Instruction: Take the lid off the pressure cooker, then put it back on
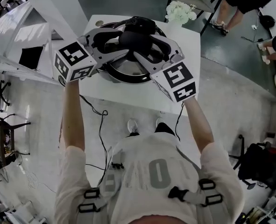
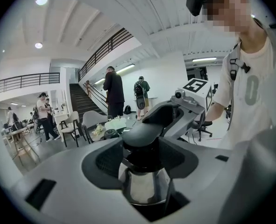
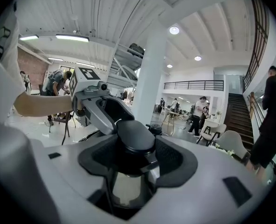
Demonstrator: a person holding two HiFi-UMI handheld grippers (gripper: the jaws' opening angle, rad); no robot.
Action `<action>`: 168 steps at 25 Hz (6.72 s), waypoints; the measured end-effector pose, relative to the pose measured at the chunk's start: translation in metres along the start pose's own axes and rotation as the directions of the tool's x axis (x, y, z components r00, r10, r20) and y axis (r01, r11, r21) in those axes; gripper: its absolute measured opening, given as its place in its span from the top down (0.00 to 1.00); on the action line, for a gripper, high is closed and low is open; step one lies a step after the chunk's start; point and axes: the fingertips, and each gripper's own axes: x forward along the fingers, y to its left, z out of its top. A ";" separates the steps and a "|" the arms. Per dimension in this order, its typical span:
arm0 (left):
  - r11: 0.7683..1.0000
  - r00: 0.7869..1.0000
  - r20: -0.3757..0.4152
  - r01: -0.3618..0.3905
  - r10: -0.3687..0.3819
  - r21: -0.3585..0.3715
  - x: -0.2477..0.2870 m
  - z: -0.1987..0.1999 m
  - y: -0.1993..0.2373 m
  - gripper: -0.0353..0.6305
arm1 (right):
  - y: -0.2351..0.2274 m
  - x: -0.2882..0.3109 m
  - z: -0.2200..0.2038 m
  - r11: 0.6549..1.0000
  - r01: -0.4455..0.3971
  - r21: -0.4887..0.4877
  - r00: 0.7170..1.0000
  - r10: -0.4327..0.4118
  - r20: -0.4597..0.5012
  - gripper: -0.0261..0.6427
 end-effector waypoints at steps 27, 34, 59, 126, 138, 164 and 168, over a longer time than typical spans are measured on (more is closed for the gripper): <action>0.990 0.993 -0.077 -0.095 0.087 -0.106 0.207 0.008 -0.150 0.58 | -0.079 -0.179 -0.161 0.994 -0.112 0.014 0.993 0.112 -0.040 0.57; 0.981 0.988 -0.137 -0.098 0.075 -0.169 0.225 -0.049 -0.160 0.58 | -0.064 -0.162 -0.217 0.986 -0.154 0.059 0.983 0.159 -0.091 0.57; 0.964 0.974 -0.220 -0.110 0.056 -0.242 0.268 -0.158 -0.187 0.58 | -0.035 -0.134 -0.334 0.976 -0.211 0.060 0.951 0.219 -0.217 0.57; 0.949 0.956 -0.280 -0.161 0.082 -0.273 0.264 -0.159 -0.189 0.53 | -0.035 -0.146 -0.330 0.903 -0.418 0.097 0.871 0.429 -0.239 0.52; 0.962 0.967 -0.252 -0.103 0.038 -0.252 0.276 -0.166 -0.187 0.53 | -0.032 -0.129 -0.342 0.910 -0.404 0.092 0.880 0.414 -0.234 0.56; 0.984 0.970 -0.190 -0.166 0.150 -0.067 0.204 -0.025 -0.137 0.54 | -0.064 -0.142 -0.179 0.935 -0.346 -0.082 0.938 0.345 -0.027 0.57; 0.980 0.963 -0.190 -0.199 0.193 -0.011 0.171 0.004 -0.115 0.54 | -0.064 -0.131 -0.132 0.932 -0.339 -0.130 0.939 0.344 0.012 0.57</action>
